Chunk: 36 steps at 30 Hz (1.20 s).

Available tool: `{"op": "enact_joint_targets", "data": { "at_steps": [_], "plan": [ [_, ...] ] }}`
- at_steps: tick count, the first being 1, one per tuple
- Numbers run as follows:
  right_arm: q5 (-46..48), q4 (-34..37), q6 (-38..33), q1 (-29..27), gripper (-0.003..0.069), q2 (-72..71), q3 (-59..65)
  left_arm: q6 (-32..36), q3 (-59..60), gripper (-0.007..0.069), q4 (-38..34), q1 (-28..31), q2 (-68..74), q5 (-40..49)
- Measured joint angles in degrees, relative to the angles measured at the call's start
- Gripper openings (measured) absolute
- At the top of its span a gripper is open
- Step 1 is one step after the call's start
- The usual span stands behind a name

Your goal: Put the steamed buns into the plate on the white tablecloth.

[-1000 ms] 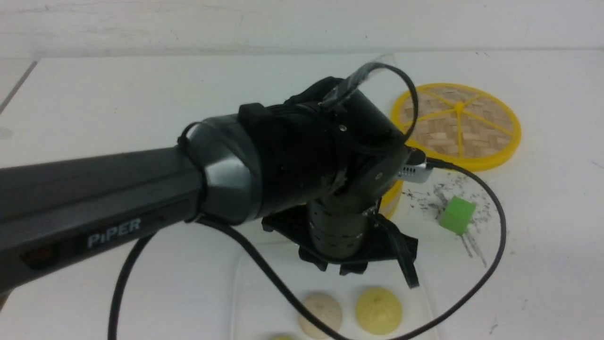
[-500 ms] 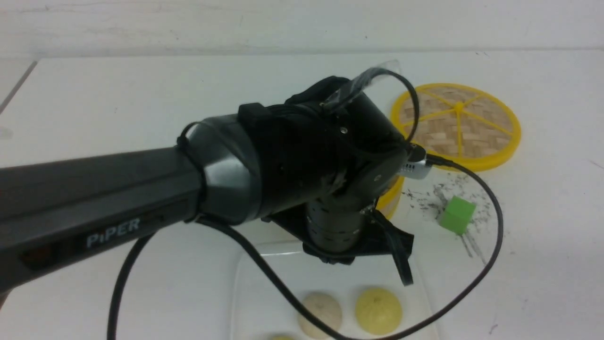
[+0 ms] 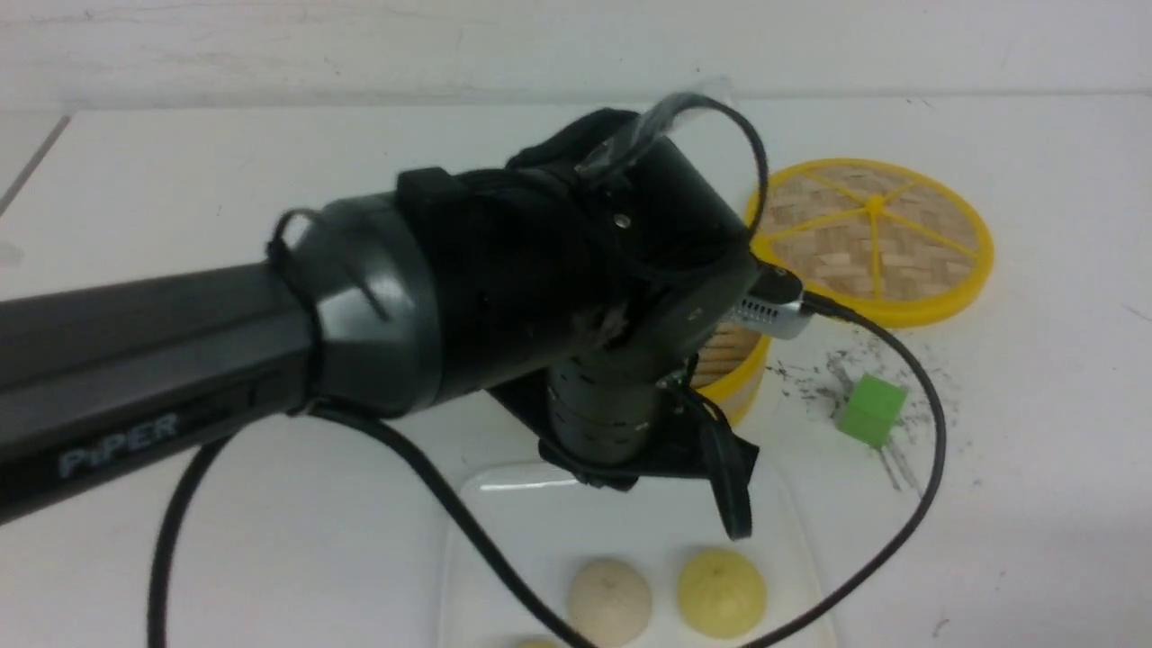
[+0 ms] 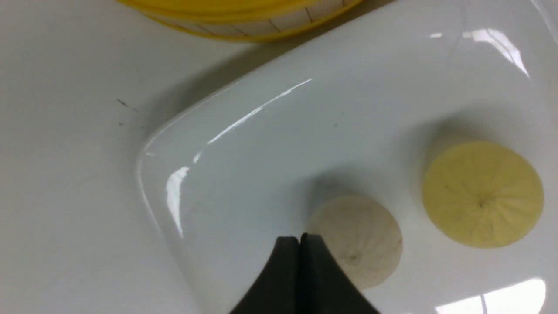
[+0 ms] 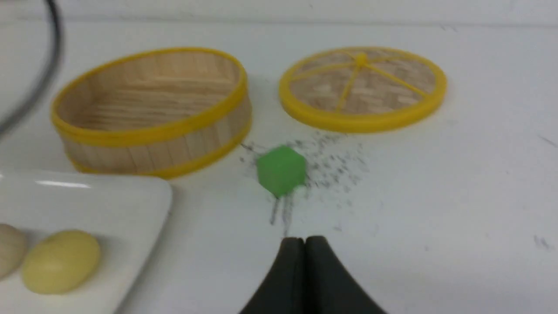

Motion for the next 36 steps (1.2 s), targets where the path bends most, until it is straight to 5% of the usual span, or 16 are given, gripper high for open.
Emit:
{"op": "enact_joint_targets", "data": {
  "at_steps": [17, 28, 36],
  "plan": [
    [-3.7, -0.8, 0.0, -12.5, 0.0008, 0.0, 7.8, 7.7, 4.8, 0.0005, 5.4, 0.0, -19.5, 6.2],
    [-4.0, -0.8, 0.0, -16.0, 0.0022, 0.0, 7.8, 7.7, 29.1, 0.0013, -1.7, 0.0, -44.3, 4.2],
    [-4.0, -0.8, 0.0, -16.2, 0.0029, 0.0, 7.8, 3.7, 53.6, 0.0018, -11.9, 0.0, -61.8, -35.5]
  ]
}}
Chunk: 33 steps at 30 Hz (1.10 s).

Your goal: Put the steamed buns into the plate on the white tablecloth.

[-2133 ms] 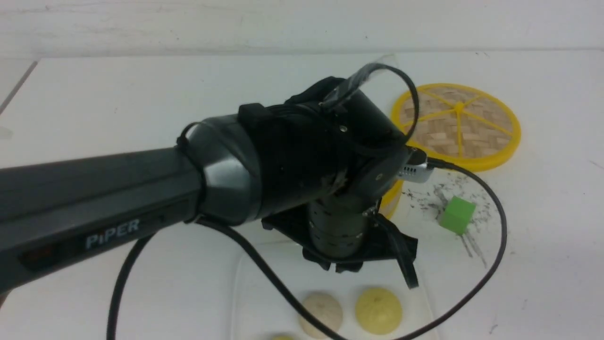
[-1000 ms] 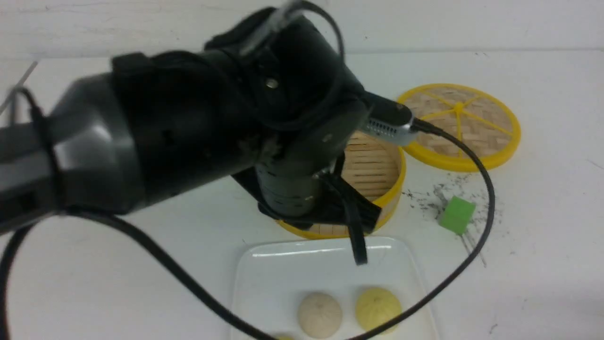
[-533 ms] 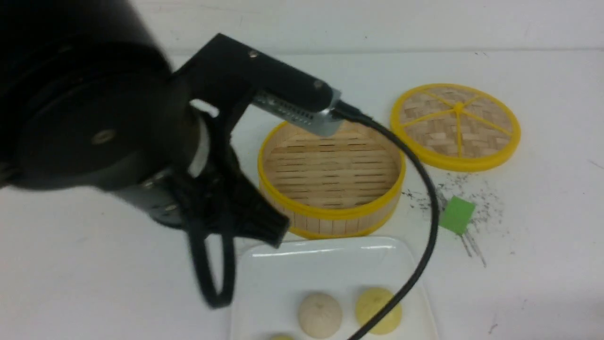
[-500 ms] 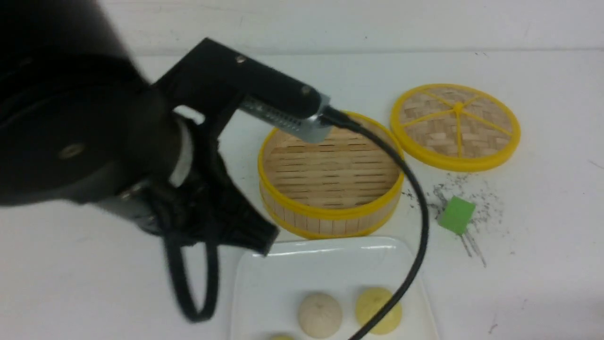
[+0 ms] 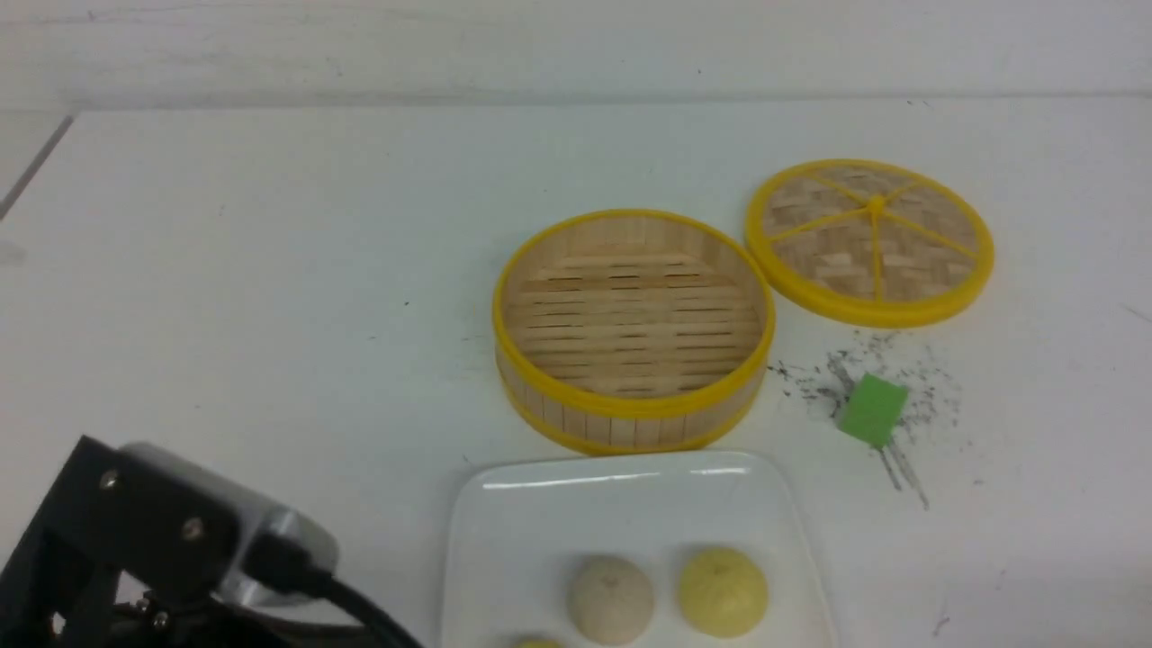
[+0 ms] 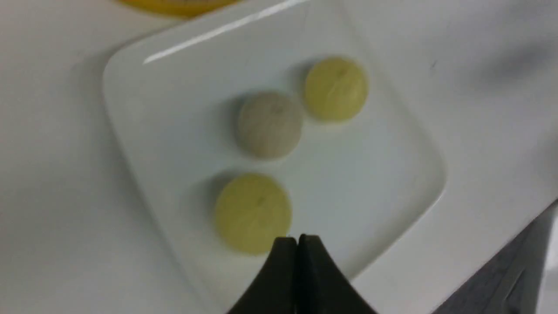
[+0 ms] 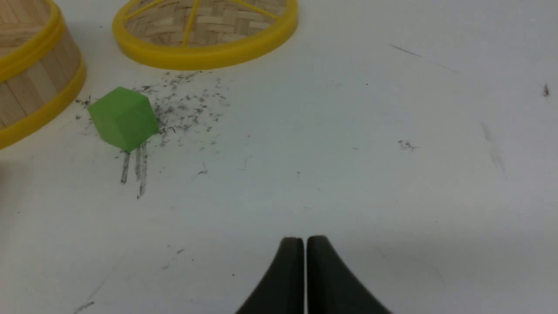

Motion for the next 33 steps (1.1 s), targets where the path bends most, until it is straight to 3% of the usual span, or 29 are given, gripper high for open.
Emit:
{"op": "enact_joint_targets", "data": {
  "at_steps": [4, 8, 17, 23, 27, 30, 31, 33],
  "plan": [
    [-0.1, 0.0, 0.0, 0.0, 0.0032, 0.0, 0.0, -2.4, 5.8, 0.0022, 0.0, 0.0, -1.1, -17.5],
    [-0.1, 0.0, 0.0, 0.0, 0.0038, 0.0, 0.0, -2.9, 8.2, 0.0027, 0.0, 0.0, -1.0, -24.2],
    [-0.1, 0.0, 0.0, -0.2, 0.005, 0.0, 0.0, -2.6, 8.7, 0.0036, 0.5, 0.0, -1.0, -24.2],
    [-0.1, 0.0, 0.0, -0.2, 0.0052, 0.0, 0.0, 3.3, 8.7, 0.0041, 2.8, 1.1, -1.4, -21.7],
    [-0.1, 0.0, 0.0, -0.2, 0.0056, 0.0, 0.0, 5.4, 9.2, 0.0045, 2.0, 6.9, -4.1, -20.0],
    [-0.1, 0.0, 0.0, -0.2, 0.0064, 0.0, 0.0, 8.1, 11.5, 0.0049, 2.6, 18.2, -10.4, -19.4],
    [-0.1, 0.0, 0.0, -0.2, 0.0065, 0.0, 0.0, 8.4, 11.9, 0.0049, 2.7, 18.9, -11.3, -19.4],
    [-0.1, 0.0, 0.0, -0.2, 0.0069, 0.0, 0.0, 10.9, 15.2, 0.0052, 3.7, 28.0, -17.5, -19.0]
  ]
}}
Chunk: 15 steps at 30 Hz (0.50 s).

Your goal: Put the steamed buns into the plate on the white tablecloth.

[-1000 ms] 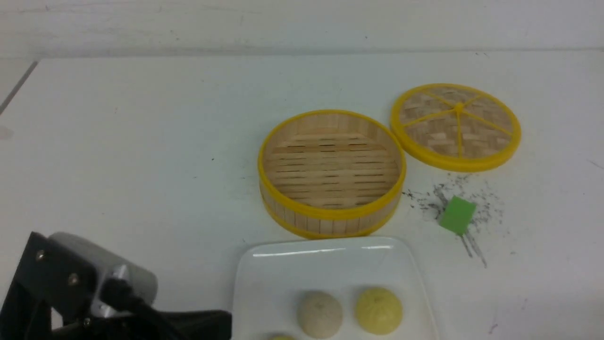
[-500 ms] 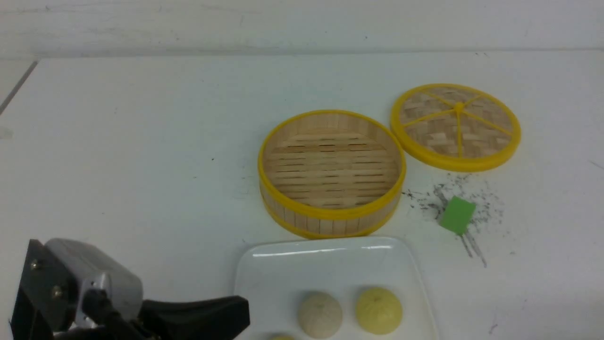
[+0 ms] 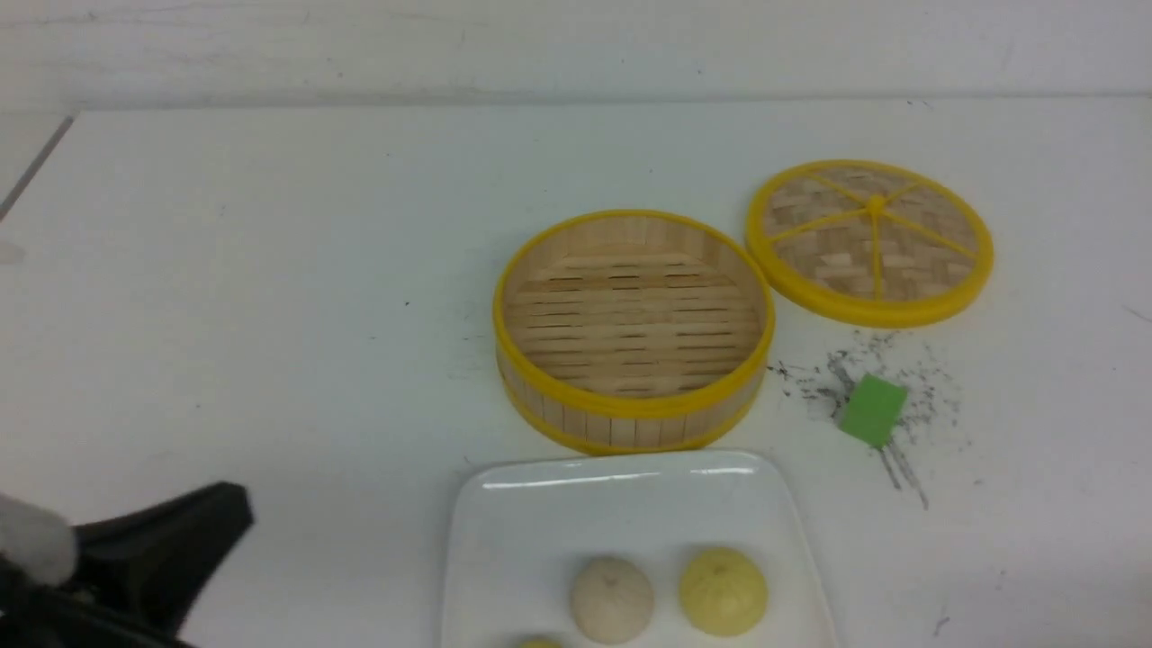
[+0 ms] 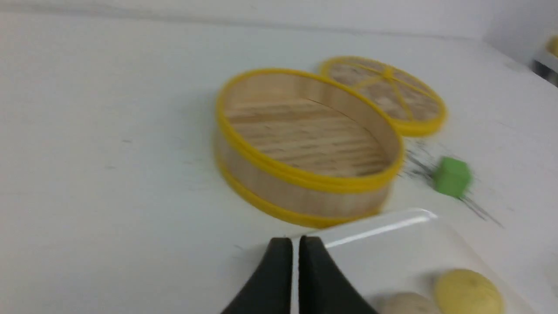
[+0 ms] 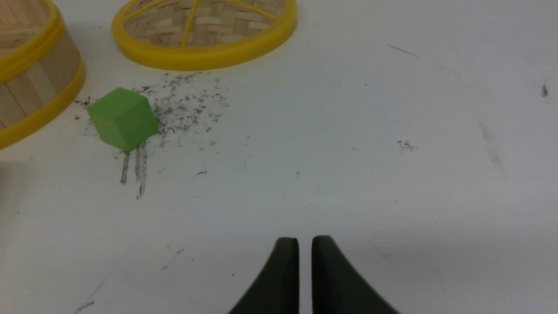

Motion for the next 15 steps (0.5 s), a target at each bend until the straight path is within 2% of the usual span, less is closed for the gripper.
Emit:
{"op": "enact_joint_targets", "data": {
  "at_steps": [5, 9, 12, 15],
  "plan": [
    [0.0, 0.0, 0.0, 0.0, 0.0077, 0.0, 0.0, 3.9, 7.6, 0.0055, 0.4, 15.5, -10.7, 1.9],
    [0.0, 0.0, 0.0, 0.0, 0.0081, 0.0, 0.0, 4.4, 12.6, 0.0055, 0.4, 23.8, -15.5, 2.3],
    [0.0, 0.0, 0.0, 0.0, 0.0084, 0.0, 0.0, 4.4, 14.7, 0.0056, 0.4, 27.2, -17.4, 3.1],
    [0.0, 0.0, 0.0, 0.0, 0.0087, 0.0, 0.0, 4.4, 14.9, 0.0063, 0.4, 27.8, -19.3, 5.3]
  ]
}}
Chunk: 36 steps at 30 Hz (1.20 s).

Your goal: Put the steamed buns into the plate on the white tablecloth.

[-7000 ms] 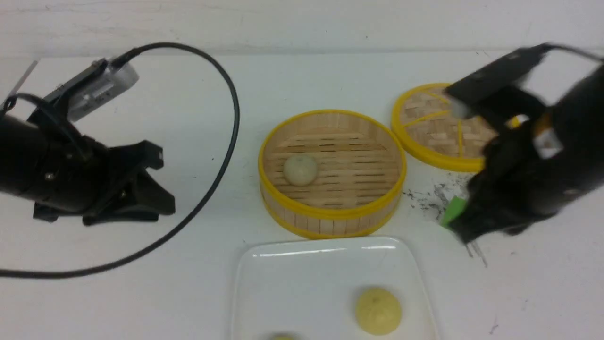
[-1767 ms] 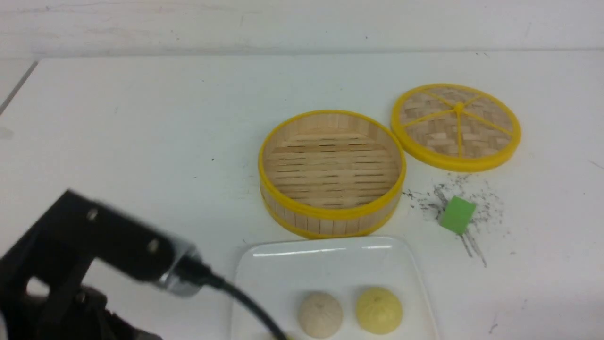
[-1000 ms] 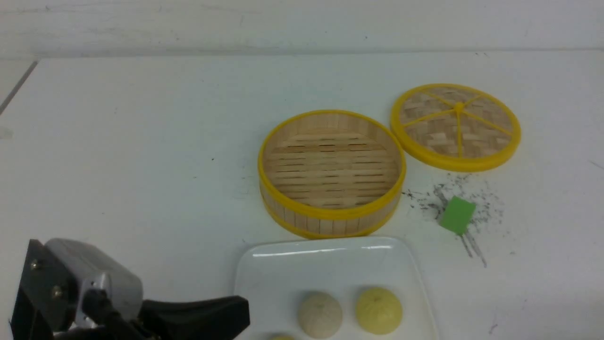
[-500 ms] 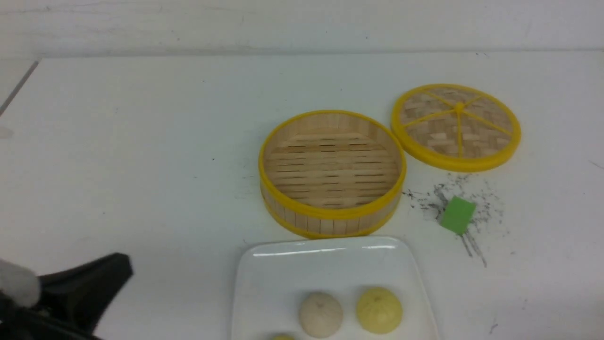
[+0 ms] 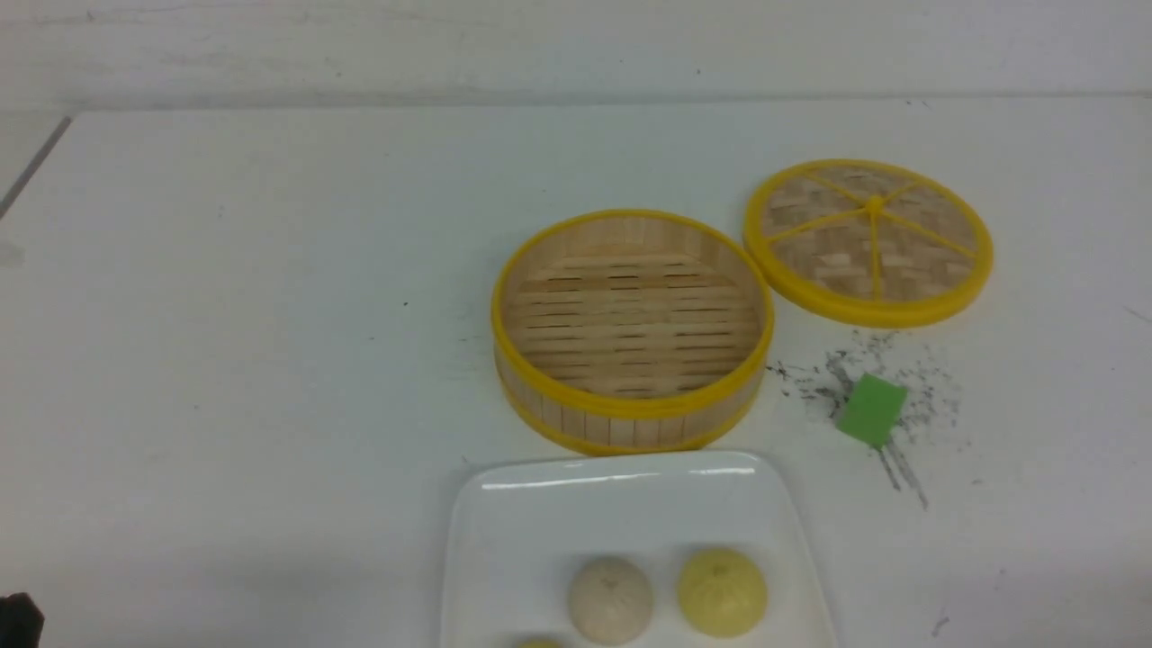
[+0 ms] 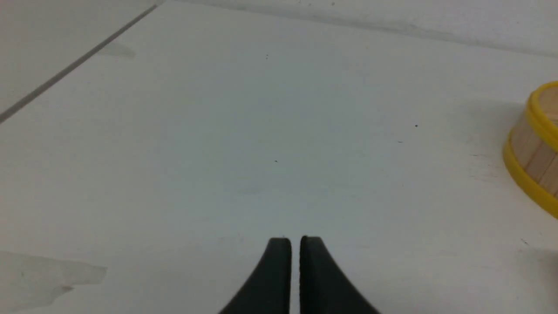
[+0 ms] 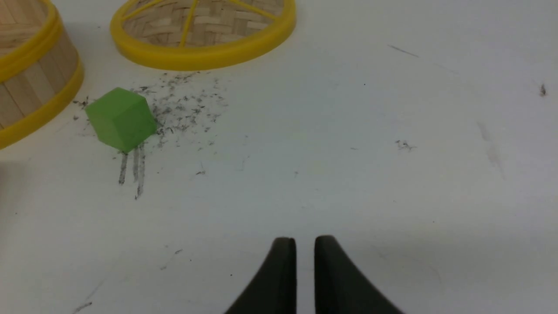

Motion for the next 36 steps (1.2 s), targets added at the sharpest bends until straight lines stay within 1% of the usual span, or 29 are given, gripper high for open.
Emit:
{"op": "enact_joint_targets", "data": {
  "at_steps": [3, 4, 12, 36],
  "plan": [
    [0.0, 0.0, 0.0, 0.0, 0.009, 0.0, 0.0, 0.0, 0.0, 0.0065, 0.0, 0.0, -0.3, 3.0],
    [0.0, 0.0, 0.0, 0.0, 0.0094, 0.0, 0.0, 0.0, 0.0, 0.0065, 0.0, 0.0, -0.3, 5.4],
    [0.0, 0.0, 0.0, 0.0, 0.0102, 0.0, 0.0, 0.2, -0.1, 0.0072, 0.1, -4.0, -0.3, 5.9],
    [0.0, 0.0, 0.0, 0.0, 0.0132, 0.0, 0.0, 0.2, -0.1, 0.0076, 0.1, -4.1, -0.3, 6.0]
  ]
}}
